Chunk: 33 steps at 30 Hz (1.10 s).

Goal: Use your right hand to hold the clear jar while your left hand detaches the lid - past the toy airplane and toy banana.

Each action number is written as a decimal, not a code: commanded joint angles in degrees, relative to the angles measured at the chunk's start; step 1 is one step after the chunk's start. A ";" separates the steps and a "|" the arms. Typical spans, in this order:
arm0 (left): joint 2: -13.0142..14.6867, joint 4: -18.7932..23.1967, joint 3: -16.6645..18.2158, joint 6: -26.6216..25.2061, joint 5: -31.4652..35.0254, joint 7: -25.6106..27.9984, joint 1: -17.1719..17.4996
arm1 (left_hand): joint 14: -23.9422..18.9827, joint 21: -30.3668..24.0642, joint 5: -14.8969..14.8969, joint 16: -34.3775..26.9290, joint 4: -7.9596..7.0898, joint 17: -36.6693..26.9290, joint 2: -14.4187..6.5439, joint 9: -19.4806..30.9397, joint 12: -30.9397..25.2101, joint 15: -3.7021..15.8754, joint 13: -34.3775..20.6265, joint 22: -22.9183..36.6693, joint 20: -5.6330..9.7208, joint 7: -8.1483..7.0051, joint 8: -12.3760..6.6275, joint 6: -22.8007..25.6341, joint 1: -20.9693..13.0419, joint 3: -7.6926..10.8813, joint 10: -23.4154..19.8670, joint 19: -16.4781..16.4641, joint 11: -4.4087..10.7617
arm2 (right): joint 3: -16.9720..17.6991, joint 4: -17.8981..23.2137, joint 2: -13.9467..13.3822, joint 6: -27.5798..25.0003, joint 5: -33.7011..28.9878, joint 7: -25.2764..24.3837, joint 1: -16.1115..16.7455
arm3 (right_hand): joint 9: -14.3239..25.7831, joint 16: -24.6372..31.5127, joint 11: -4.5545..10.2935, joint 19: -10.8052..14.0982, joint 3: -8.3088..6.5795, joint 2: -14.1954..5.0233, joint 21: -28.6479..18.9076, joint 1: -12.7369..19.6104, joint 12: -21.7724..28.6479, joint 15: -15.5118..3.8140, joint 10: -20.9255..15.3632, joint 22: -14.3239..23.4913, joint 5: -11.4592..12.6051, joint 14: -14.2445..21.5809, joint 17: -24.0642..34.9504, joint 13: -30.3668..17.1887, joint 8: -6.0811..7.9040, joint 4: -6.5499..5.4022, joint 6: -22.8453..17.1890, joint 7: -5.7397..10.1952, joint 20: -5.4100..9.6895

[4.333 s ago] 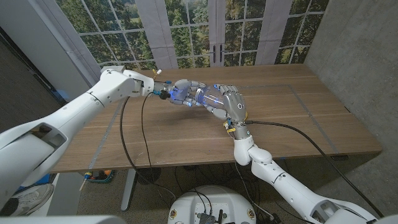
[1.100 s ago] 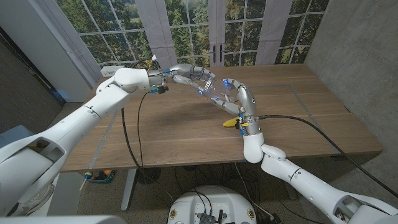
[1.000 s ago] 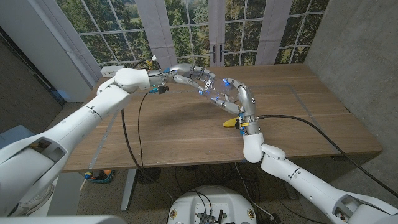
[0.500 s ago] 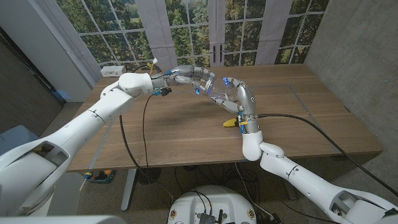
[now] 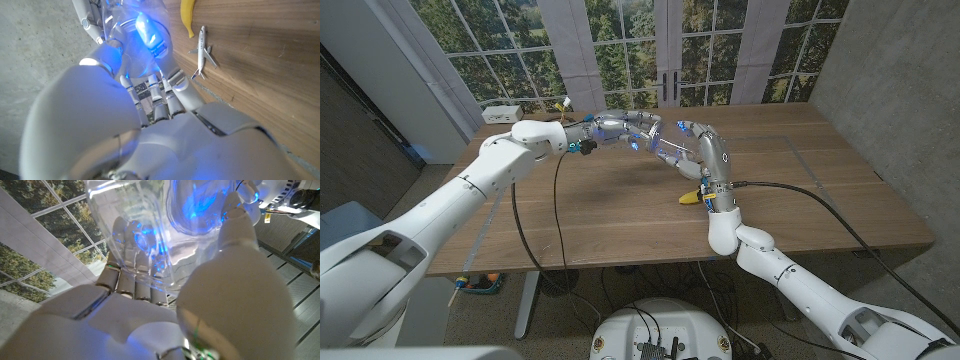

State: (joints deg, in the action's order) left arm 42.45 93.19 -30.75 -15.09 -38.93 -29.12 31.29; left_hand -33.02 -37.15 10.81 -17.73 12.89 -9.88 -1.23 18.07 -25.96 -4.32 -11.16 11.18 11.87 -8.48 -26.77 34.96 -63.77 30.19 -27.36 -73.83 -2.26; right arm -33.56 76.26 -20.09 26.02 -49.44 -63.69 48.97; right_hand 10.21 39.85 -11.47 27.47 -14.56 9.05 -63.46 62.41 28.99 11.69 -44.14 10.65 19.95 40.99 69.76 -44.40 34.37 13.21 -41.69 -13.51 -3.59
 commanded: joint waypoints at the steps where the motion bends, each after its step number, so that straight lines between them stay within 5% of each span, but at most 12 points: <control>1: -1.11 -0.57 1.55 -25.20 -16.14 4.30 -3.12 | -43.74 -0.79 0.33 0.15 -2.61 -0.35 -6.57 3.65 -0.24 17.60 -0.05 0.04 -0.06 20.65 0.25 19.05 -0.62 3.52 -40.04 -0.74 1.20 | 6.04 -0.94 4.04 3.14 -9.48 -0.31 1.69 | 1.26 -0.12 22.43 -6.39 -5.20 -6.36 -0.32 4.58 -0.22 -24.73 -22.73 0.00 0.55 17.02 0.11 -0.60 0.30 -5.36 -22.08 21.56 13.38; 8: -1.46 -0.55 2.38 -31.81 -20.60 8.43 -4.14 | -45.08 -1.50 0.21 0.20 -3.31 -0.43 -7.48 4.50 0.02 17.29 0.17 0.02 -0.04 20.78 0.46 19.50 0.36 4.02 -41.57 -1.14 1.38 | 6.69 -1.53 4.43 3.79 -9.95 -0.31 1.45 | 1.27 -0.24 22.39 -6.40 -5.18 -6.34 -0.46 4.55 -0.44 -24.73 -22.97 -0.02 0.58 16.98 0.10 -0.72 0.28 -5.36 -22.12 21.63 13.41; 13: -1.74 -1.69 2.15 -33.99 -22.28 8.59 -5.16 | -45.52 -2.50 -0.52 1.51 -6.16 -0.36 -9.78 6.49 2.07 17.09 0.42 -0.35 -0.09 20.80 1.44 20.56 5.87 5.48 -42.40 -1.33 0.26 | 8.50 -1.69 5.49 4.95 -11.00 -0.31 1.76 | 1.29 -0.27 22.42 -6.54 -5.17 -6.35 -0.49 4.56 -0.55 -24.75 -22.94 -0.02 0.59 17.00 0.11 -0.86 0.24 -5.36 -22.06 21.63 13.40; 16: -2.08 -2.82 1.98 -33.71 -22.68 7.79 -5.43 | -45.61 -2.64 -0.97 2.64 -11.80 -0.40 -10.40 7.37 4.60 16.76 0.30 -0.83 -0.17 20.66 3.90 22.07 13.31 8.91 -43.41 -1.46 -1.29 | 9.52 -1.86 6.07 5.90 -11.20 -0.31 1.85 | 1.31 -0.31 22.44 -6.63 -5.15 -6.38 -0.52 4.55 -0.74 -24.75 -22.99 -0.02 0.59 16.99 0.12 -0.78 0.23 -5.38 -22.04 21.59 13.44; 18: -2.11 -3.59 1.37 -33.98 -22.53 6.80 -6.14 | -45.71 -2.53 -0.84 2.81 -13.63 -0.39 -10.41 7.46 5.31 16.53 0.25 -0.91 -0.57 20.58 4.54 22.52 15.26 9.82 -43.45 -1.51 -1.96 | 9.85 -1.98 6.26 6.49 -11.02 -0.31 1.85 | 1.31 -0.32 22.43 -6.60 -5.14 -6.34 -0.56 4.57 -0.76 -24.75 -22.94 -0.02 0.59 16.99 0.13 -0.91 0.26 -5.35 -22.14 21.51 13.39; 19: -2.16 -3.74 1.37 -32.56 -22.17 5.96 -5.85 | -46.29 -2.37 -0.57 2.73 -17.22 -0.39 -10.25 7.56 6.22 16.31 0.18 -1.02 -0.88 20.51 5.49 23.29 18.95 10.75 -44.04 -1.94 -2.66 | 10.02 -2.05 6.37 6.75 -10.99 -0.31 1.86 | 1.31 -0.34 22.42 -6.62 -5.14 -6.35 -0.58 4.56 -0.82 -24.74 -23.07 -0.02 0.59 16.99 0.12 -0.82 0.26 -5.36 -22.16 21.48 13.38; 22: -2.23 -4.91 0.25 -31.75 -21.14 3.65 -6.86 | -46.77 -2.06 -0.24 2.56 -20.14 -0.33 -9.95 7.69 6.95 15.80 0.13 -1.09 -1.22 20.49 6.29 23.75 22.20 11.39 -44.79 -2.15 -3.16 | 9.35 -2.41 5.96 7.79 -8.45 -0.31 1.52 | 1.31 -0.36 22.40 -6.65 -5.13 -6.37 -0.60 4.54 -0.94 -24.74 -23.11 -0.03 0.59 17.02 0.12 -0.78 0.25 -5.38 -22.15 21.55 13.44; 23: -2.32 -5.15 0.19 -29.68 -20.44 2.50 -6.51 | -46.87 -1.72 0.12 2.41 -22.69 -0.29 -9.62 7.75 7.61 15.89 -0.02 -1.19 -1.46 20.48 6.97 24.14 25.61 11.47 -45.23 -2.62 -3.63 | 8.68 -2.38 5.49 7.84 -7.06 -0.31 1.34 | 1.31 -0.37 22.40 -6.59 -5.12 -6.33 -0.64 4.54 -0.93 -24.74 -23.16 -0.03 0.60 17.02 0.11 -0.87 0.25 -5.36 -22.17 21.48 13.39; 25: -2.21 -5.28 -0.23 -23.78 -17.63 0.01 -5.66 | -47.26 -1.03 0.37 1.90 -23.73 -0.24 -8.47 7.38 8.23 14.94 -0.40 -1.22 -2.25 20.56 8.06 24.12 30.30 10.44 -45.30 -2.63 -4.28 | 7.64 -2.49 4.76 7.66 -4.91 -0.31 0.98 | 1.32 -0.38 22.40 -6.66 -5.11 -6.35 -0.64 4.50 -0.96 -24.73 -23.14 -0.04 0.60 17.03 0.11 -0.93 0.22 -5.39 -22.10 21.53 13.47; 28: -1.83 -2.92 0.84 -11.35 -11.59 1.92 -1.96 | -41.30 1.82 0.35 5.27 -20.83 -0.22 -2.65 5.84 13.20 11.29 -1.60 -0.71 -4.64 20.77 13.52 17.19 43.42 6.34 -36.77 0.24 -6.45 | 6.57 -2.58 3.98 7.05 -2.79 -0.31 0.59 | 1.32 -0.41 22.42 -6.69 -5.10 -6.35 -0.69 4.50 -1.08 -24.74 -23.13 -0.04 0.61 17.08 0.11 -1.03 0.22 -5.39 -22.13 21.53 13.51; 30: -1.24 -0.59 1.21 -2.89 -5.42 6.16 0.65 | -38.84 3.02 0.18 6.32 -18.36 -0.38 -0.93 5.14 14.50 10.90 -2.20 -0.63 -6.01 20.46 15.98 11.05 44.71 6.47 -32.64 2.41 -6.15 | 5.54 -2.70 3.32 6.72 -1.02 -0.31 0.20 | 1.32 -0.43 22.36 -6.72 -5.08 -6.31 -0.71 4.50 -1.22 -24.74 -23.24 -0.04 0.62 17.08 0.12 -0.86 0.21 -5.37 -22.15 21.52 13.49; 33: -1.63 -0.40 1.77 5.95 -0.76 8.44 3.01 | -25.28 7.07 -0.46 7.55 -11.51 -0.85 2.23 3.43 15.53 9.69 -4.35 -0.53 -8.75 17.39 16.95 -4.20 45.36 7.26 -21.40 10.34 -3.76 | 4.48 -2.66 2.62 6.16 0.49 -0.31 -0.17 | 1.32 -0.46 22.33 -6.64 -5.06 -6.26 -0.80 4.52 -1.28 -24.74 -23.38 -0.05 0.64 17.13 0.12 -0.99 0.21 -5.34 -22.19 21.49 13.47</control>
State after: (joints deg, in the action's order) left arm 40.51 90.39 -29.95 -40.71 -55.54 -25.40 27.97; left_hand -60.96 -32.75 10.73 -10.85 -3.15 -10.22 -1.11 22.50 -10.76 -0.36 -13.78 10.38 5.15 11.30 -10.56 40.40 -18.63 36.80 -56.17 -68.74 -7.02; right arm -26.18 74.06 -15.37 32.54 -55.05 -63.93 50.02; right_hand 10.34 39.21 -11.66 27.47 -14.55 9.05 -63.86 62.41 27.59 12.08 -44.31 10.65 20.36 41.37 69.75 -44.80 34.30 13.20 -46.84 -9.06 -3.59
